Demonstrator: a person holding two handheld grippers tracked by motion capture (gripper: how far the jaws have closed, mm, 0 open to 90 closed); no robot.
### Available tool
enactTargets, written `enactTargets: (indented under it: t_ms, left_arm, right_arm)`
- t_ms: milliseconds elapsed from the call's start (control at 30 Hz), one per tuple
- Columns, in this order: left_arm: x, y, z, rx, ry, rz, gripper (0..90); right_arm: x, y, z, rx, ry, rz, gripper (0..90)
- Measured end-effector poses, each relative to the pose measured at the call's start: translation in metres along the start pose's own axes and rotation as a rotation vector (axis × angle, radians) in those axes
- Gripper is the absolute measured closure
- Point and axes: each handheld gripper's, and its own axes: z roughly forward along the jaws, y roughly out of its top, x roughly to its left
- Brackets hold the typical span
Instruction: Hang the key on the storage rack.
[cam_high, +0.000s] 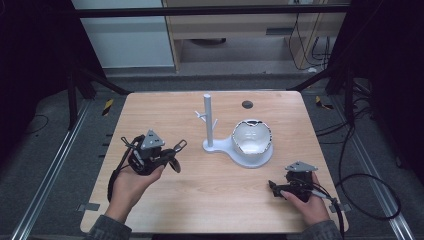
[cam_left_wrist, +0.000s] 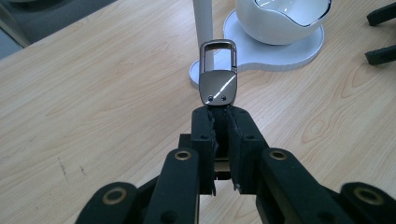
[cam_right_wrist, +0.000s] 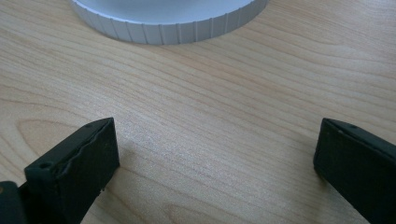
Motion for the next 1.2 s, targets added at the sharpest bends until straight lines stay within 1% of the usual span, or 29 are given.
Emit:
enactTargets:
  t_ms: [333,600,900,1100,1200]
  left_arm:
    - [-0.001,0.01,-0.001,-0.021,-0.001,-0.004,81.2]
    - [0.001,0.017,-0.004,-0.049,0.002,-0.023,81.2]
    - [0.001,0.027,-0.009,-0.073,0.011,-0.02,81.2]
    - [0.001,0.037,-0.006,-0.093,0.015,-0.027,81.2]
    - [0.001,0.042,-0.006,-0.097,0.017,-0.024,81.3]
  right_arm:
    - [0.0,0.0,0.0,0.0,0.0,0.0,0.5]
    - [0.0,0.0,0.0,0.0,0.0,0.0,0.5]
    - [0.0,0.0,0.0,0.0,-0.002,0.0,0.5]
    - [0.0,0.0,0.0,0.0,-0.002,0.0,0.5]
    - [0.0,0.0,0.0,0.001,-0.001,0.0,0.5]
